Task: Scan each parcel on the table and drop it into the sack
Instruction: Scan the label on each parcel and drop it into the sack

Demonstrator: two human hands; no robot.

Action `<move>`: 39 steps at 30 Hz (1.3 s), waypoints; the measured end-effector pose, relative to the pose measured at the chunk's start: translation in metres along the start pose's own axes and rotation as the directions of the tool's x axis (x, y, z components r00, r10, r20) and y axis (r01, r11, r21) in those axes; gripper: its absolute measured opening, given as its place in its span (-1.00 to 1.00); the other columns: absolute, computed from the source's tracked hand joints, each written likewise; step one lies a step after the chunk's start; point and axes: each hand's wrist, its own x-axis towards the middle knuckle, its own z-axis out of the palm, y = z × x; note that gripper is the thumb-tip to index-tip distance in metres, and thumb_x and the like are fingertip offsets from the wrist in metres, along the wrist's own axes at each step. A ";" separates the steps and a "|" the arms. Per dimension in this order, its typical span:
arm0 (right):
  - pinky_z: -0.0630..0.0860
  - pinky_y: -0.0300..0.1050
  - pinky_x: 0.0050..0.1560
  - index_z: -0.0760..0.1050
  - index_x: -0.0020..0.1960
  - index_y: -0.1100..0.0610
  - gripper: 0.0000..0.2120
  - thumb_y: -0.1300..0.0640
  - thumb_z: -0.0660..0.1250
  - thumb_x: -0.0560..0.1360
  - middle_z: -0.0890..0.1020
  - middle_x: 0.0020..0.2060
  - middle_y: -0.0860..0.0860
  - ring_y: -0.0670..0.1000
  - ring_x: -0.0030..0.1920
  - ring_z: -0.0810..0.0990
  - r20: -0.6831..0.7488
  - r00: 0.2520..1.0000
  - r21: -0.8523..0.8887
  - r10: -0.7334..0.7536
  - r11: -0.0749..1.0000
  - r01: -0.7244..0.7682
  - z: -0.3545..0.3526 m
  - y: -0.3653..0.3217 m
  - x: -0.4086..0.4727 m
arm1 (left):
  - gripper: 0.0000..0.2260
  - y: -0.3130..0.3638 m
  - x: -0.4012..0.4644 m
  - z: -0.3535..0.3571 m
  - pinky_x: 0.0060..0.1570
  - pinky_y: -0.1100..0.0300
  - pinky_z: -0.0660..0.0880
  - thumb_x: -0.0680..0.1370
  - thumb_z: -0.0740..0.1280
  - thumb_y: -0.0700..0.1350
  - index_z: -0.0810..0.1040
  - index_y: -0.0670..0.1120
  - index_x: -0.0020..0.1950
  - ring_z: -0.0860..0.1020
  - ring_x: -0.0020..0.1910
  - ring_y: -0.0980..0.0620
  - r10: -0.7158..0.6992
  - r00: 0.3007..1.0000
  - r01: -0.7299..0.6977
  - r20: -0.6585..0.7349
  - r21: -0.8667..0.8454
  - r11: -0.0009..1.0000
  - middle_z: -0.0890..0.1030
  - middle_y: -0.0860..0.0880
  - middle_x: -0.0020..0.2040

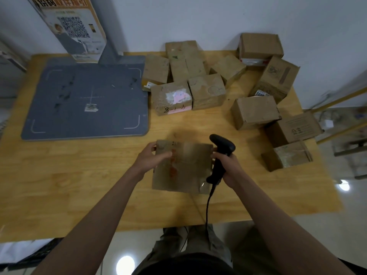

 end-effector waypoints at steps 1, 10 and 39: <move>0.56 0.19 0.11 0.57 0.19 0.22 -0.76 0.27 0.39 0.52 0.62 0.07 0.22 0.25 0.11 0.60 0.005 1.000 0.026 -0.017 1.000 0.017 -0.001 -0.006 0.000 | -0.30 0.006 0.001 -0.006 0.25 -0.09 0.49 0.36 0.52 0.23 0.36 0.12 0.42 0.47 0.28 -0.04 0.024 1.000 -0.024 -0.012 -0.007 1.000 0.42 0.06 0.38; 0.53 0.23 0.25 0.51 0.12 0.20 -0.87 0.28 0.35 0.58 0.64 0.10 0.17 0.20 0.18 0.63 0.028 0.989 0.159 -0.143 0.978 0.136 0.005 -0.042 -0.014 | -0.49 0.040 -0.009 -0.031 -0.18 0.37 0.36 0.45 0.50 0.11 0.38 0.05 0.31 0.47 -0.02 0.32 0.181 0.976 -0.192 -0.123 -0.079 0.978 0.47 0.12 0.23; 0.62 0.11 0.16 0.54 0.24 0.26 -0.73 0.29 0.39 0.55 0.71 0.06 0.23 0.16 0.06 0.72 0.293 0.952 -0.017 0.087 0.996 -0.085 0.069 0.038 -0.060 | 0.05 -0.004 -0.037 0.021 0.20 -0.07 0.44 0.36 0.54 0.13 -0.12 0.11 0.61 0.41 0.33 -0.16 0.039 0.946 -0.029 -0.322 0.038 0.999 0.27 -0.08 0.39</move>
